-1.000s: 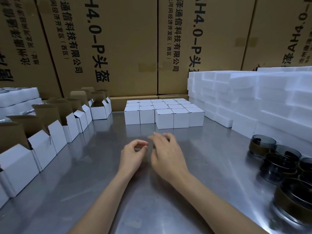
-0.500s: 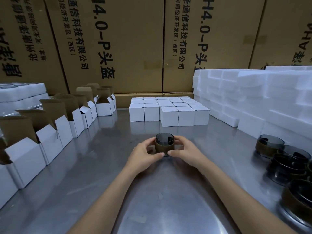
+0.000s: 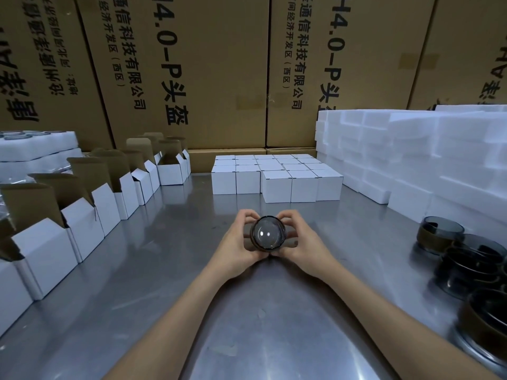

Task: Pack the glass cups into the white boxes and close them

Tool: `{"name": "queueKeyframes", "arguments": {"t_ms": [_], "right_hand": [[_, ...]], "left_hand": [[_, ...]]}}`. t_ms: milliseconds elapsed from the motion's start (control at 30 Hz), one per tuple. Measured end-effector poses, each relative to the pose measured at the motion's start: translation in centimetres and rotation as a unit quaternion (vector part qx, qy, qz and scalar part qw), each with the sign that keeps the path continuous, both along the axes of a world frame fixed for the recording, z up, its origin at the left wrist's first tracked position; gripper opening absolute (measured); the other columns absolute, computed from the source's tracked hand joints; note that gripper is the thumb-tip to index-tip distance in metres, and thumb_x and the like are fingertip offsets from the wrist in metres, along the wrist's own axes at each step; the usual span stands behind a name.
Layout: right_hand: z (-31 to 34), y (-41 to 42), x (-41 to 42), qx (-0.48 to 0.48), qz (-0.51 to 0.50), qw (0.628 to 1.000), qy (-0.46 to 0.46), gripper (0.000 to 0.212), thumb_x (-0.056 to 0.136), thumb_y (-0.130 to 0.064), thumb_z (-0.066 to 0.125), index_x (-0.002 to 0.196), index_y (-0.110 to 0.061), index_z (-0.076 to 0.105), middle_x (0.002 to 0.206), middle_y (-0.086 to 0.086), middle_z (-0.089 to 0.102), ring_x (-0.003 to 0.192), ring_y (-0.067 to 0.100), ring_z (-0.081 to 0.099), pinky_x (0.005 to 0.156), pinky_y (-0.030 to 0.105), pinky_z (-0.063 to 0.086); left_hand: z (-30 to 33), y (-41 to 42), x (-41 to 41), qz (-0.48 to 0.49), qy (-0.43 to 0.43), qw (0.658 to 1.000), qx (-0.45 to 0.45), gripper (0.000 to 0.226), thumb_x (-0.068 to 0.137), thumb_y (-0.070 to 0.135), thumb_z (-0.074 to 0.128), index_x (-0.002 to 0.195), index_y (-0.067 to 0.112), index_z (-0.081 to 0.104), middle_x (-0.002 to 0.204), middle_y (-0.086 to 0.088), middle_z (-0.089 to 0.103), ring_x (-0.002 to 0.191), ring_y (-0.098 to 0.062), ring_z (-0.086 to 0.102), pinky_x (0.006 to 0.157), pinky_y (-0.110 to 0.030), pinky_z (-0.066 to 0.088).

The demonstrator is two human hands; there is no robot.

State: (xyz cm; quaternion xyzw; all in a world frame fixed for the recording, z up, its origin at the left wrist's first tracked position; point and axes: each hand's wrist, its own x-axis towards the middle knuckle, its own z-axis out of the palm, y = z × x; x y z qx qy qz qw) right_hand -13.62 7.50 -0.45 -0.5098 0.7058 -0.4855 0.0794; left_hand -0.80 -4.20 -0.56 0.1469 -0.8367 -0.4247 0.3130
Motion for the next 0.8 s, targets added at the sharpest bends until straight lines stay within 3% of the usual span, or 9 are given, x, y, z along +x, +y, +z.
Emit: {"name": "queueKeyframes", "arguments": {"t_ms": [100,167,433,533,633,733,800], "right_hand": [[0.2,0.2,0.5,0.02,-0.031,0.996,0.085,0.065,0.072,-0.012,0.074,0.099,-0.056,0.036,0.108,-0.032,0.052,0.095,0.007,0.058,0.085,0.039,0.049],[0.2,0.3,0.6,0.021,-0.044,0.992,0.113,0.066,0.072,-0.008,0.068,0.104,-0.053,0.033,0.109,-0.028,0.053,0.101,0.007,0.056,0.084,0.038,0.048],[-0.2,0.3,0.3,0.006,-0.049,0.99,0.133,0.069,0.07,-0.002,0.061,0.106,-0.053,0.031,0.108,-0.027,0.052,0.105,0.008,0.052,0.08,0.035,0.046],[-0.2,0.2,0.0,-0.011,-0.018,0.998,0.066,0.064,0.073,-0.006,0.07,0.103,-0.053,0.037,0.11,-0.03,0.054,0.103,0.004,0.055,0.08,0.023,0.044],[-0.2,0.1,-0.3,-0.036,0.022,0.999,-0.032,0.058,0.075,-0.01,0.077,0.111,-0.044,0.046,0.109,-0.022,0.06,0.098,-0.002,0.056,0.079,0.014,0.043],[-0.1,0.0,-0.5,-0.043,0.031,0.995,-0.086,0.043,0.082,-0.015,0.073,0.119,-0.027,0.054,0.107,-0.003,0.067,0.095,0.01,0.062,0.085,0.02,0.047],[0.1,0.0,-0.4,-0.06,0.043,0.989,-0.132,0.029,0.088,-0.017,0.067,0.115,-0.02,0.059,0.104,0.003,0.07,0.092,0.009,0.066,0.082,0.017,0.049]], "left_hand": [[0.1,0.1,0.0,-0.02,0.012,1.0,0.003,0.065,0.068,-0.005,0.077,0.112,0.028,0.042,0.123,0.002,0.052,0.108,-0.023,0.059,0.095,-0.044,0.049],[0.1,0.1,0.0,-0.034,0.02,0.999,0.001,0.062,0.069,-0.01,0.073,0.113,0.023,0.044,0.125,-0.002,0.049,0.113,-0.024,0.056,0.098,-0.045,0.047],[0.0,0.1,-0.1,-0.04,0.035,0.999,0.006,0.06,0.072,-0.017,0.062,0.11,0.027,0.047,0.125,-0.003,0.05,0.113,-0.025,0.058,0.097,-0.045,0.048],[-0.1,0.2,-0.2,-0.034,0.041,0.999,0.005,0.062,0.073,-0.014,0.067,0.118,0.023,0.047,0.126,-0.003,0.052,0.113,-0.02,0.058,0.095,-0.036,0.05],[0.0,0.2,-0.1,-0.041,0.044,0.998,0.026,0.071,0.074,-0.009,0.072,0.124,0.033,0.044,0.124,0.002,0.056,0.101,-0.011,0.063,0.084,-0.021,0.053],[-0.2,-0.1,-0.1,-0.02,0.027,0.999,0.019,0.079,0.076,0.001,0.076,0.14,0.03,0.038,0.122,0.003,0.058,0.094,-0.014,0.066,0.084,-0.025,0.055],[-0.2,-0.3,-0.1,-0.007,0.024,1.0,0.016,0.082,0.077,0.007,0.076,0.143,0.031,0.035,0.121,0.001,0.059,0.09,-0.016,0.067,0.084,-0.03,0.055]]}}
